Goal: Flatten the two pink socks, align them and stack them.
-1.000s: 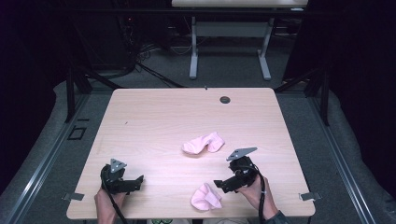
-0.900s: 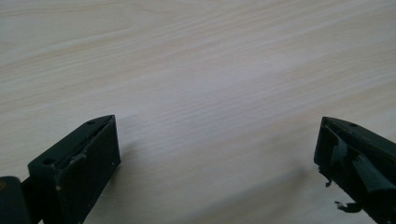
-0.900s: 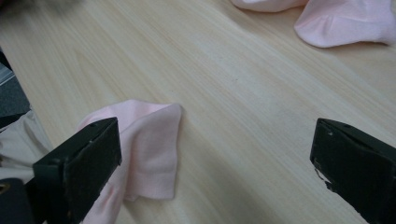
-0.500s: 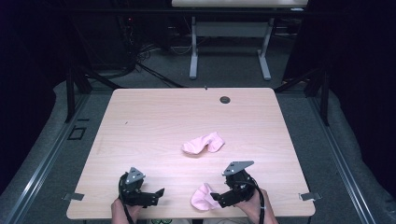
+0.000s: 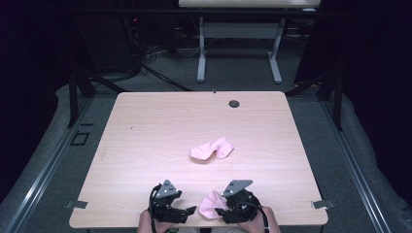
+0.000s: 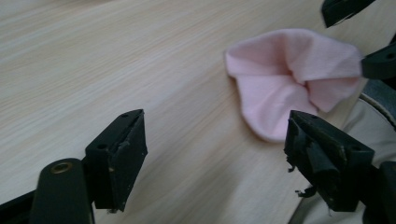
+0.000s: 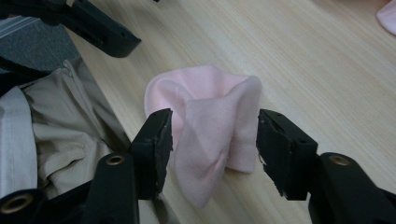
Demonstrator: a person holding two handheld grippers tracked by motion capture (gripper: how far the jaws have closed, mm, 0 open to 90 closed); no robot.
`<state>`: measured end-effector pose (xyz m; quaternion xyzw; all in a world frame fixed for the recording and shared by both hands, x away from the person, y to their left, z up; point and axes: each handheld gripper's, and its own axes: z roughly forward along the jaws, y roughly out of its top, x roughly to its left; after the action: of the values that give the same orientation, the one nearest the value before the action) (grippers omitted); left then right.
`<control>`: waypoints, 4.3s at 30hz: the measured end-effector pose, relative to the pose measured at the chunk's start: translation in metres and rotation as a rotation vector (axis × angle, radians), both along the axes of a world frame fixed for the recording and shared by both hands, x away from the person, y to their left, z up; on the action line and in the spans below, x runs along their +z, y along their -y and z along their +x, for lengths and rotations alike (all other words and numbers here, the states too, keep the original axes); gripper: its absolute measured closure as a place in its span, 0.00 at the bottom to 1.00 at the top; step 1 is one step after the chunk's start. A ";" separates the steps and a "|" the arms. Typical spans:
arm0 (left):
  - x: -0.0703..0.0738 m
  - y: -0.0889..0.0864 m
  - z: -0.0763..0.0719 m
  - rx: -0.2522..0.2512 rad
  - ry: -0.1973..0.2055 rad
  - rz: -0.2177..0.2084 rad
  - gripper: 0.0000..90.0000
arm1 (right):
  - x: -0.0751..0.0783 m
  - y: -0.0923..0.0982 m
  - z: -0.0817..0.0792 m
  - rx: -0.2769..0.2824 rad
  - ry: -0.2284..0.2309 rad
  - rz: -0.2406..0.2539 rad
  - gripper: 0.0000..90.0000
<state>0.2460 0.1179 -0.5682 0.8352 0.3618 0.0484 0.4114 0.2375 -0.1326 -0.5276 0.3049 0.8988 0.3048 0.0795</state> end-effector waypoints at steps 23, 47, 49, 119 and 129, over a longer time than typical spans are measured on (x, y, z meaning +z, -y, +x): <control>-0.005 0.053 -0.010 -0.114 0.074 0.185 0.94 | -0.008 0.005 0.003 -0.046 -0.022 0.045 0.95; 0.037 0.025 0.014 -0.119 0.071 0.095 0.96 | 0.023 0.039 0.019 -0.130 0.143 -0.006 0.95; 0.036 0.025 0.018 -0.129 0.046 0.110 0.96 | 0.024 0.036 0.017 -0.120 0.165 -0.028 0.95; 0.011 0.011 0.035 -0.052 -0.060 0.277 0.83 | -0.031 0.037 0.040 -0.176 -0.017 -0.019 0.84; 0.020 -0.011 0.047 0.042 -0.041 0.184 0.19 | -0.017 0.055 0.052 -0.187 -0.012 0.089 0.31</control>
<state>0.2931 0.1286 -0.5485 0.8625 0.3816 0.0731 0.3243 0.2892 -0.1874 -0.5446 0.3926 0.8525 0.3336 0.0885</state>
